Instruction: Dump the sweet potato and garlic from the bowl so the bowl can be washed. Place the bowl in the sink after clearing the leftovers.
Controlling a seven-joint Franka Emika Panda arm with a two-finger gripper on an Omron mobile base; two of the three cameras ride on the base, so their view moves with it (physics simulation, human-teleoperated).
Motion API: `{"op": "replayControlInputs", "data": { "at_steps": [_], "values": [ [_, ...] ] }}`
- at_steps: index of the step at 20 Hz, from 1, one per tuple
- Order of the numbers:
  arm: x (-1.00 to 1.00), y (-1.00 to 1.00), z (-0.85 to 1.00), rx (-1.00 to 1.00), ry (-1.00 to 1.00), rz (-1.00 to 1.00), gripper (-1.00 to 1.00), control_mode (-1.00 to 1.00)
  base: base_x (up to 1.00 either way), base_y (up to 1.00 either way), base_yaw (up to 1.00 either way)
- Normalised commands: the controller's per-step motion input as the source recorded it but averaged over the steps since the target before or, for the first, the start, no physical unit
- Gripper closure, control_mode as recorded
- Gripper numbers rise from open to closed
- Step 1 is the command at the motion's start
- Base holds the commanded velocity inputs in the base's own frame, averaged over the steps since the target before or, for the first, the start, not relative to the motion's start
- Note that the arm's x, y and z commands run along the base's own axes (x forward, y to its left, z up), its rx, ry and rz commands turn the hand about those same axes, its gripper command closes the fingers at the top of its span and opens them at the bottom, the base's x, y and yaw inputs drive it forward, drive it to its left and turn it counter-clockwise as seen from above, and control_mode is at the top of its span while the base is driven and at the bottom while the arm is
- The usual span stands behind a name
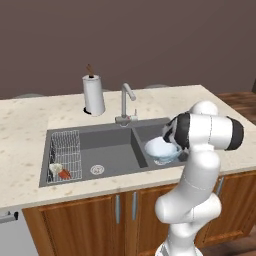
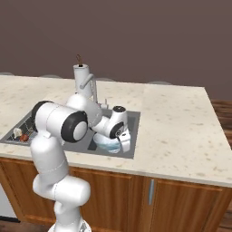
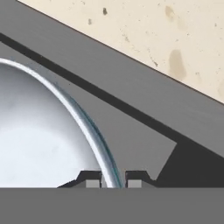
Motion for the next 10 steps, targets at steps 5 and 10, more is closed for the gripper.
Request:
{"op": "replayControlInputs", "data": {
  "at_steps": [5, 10],
  "values": [
    [0.09, 0.04, -0.02, 0.0, 0.0, -0.01, -1.0, -1.0, 0.0, 0.0, 0.0],
    [-0.21, 0.11, 0.63, 0.0, -0.08, -0.06, -1.0, -1.0, 0.0, 0.0, 0.0]
  ]
}}
